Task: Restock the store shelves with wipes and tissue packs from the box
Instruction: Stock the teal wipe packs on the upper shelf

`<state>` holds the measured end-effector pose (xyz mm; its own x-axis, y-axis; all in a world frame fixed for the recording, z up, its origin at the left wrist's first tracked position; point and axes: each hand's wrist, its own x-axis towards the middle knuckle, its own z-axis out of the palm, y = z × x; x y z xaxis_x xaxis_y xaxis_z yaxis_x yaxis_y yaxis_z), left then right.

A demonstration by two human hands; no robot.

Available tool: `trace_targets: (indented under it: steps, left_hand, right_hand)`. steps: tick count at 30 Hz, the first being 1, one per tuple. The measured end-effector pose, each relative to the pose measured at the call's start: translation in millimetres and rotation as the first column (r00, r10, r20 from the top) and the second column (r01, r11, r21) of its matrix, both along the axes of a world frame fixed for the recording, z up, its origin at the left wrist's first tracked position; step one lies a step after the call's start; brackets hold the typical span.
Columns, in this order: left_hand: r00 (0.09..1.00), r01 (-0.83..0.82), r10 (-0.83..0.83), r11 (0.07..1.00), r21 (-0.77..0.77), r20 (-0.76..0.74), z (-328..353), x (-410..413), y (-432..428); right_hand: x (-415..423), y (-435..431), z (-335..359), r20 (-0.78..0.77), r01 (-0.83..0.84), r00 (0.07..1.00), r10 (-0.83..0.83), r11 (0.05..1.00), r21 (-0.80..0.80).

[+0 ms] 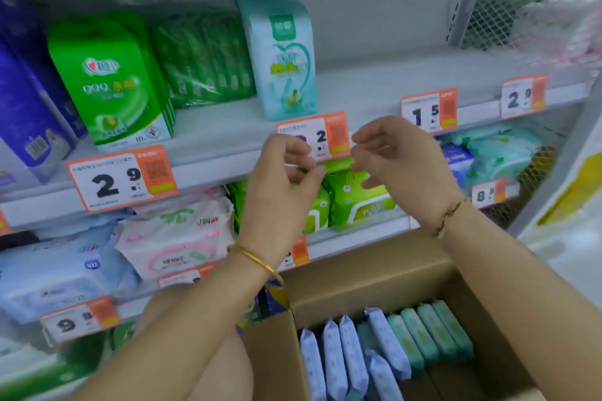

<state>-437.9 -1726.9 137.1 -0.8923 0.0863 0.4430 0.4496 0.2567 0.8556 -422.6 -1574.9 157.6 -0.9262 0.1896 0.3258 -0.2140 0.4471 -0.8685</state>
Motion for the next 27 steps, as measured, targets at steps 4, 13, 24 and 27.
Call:
trace_targets:
  steps: [4,13,24,27]
  left_hand:
    - [0.895,0.253,-0.114,0.926,-0.28,0.431,-93,27,7]
    - [0.8,0.529,-0.132,0.615,-0.585,0.585,-156,30,28]
    - [0.777,0.558,-0.142,0.605,-0.568,0.613,-164,23,29]
    - [0.772,0.574,-0.149,0.58,-0.578,0.618,-163,23,29]
  right_hand:
    - [43,18,-106,0.439,-0.127,0.896,0.061,0.984,0.123]
    - [74,-2,-295,0.936,-0.689,0.336,-0.104,0.65,0.32]
    - [77,-6,-327,0.98,-0.862,0.163,-0.118,0.466,0.2]
    - [51,14,-259,0.986,-0.842,0.146,0.075,0.532,0.084]
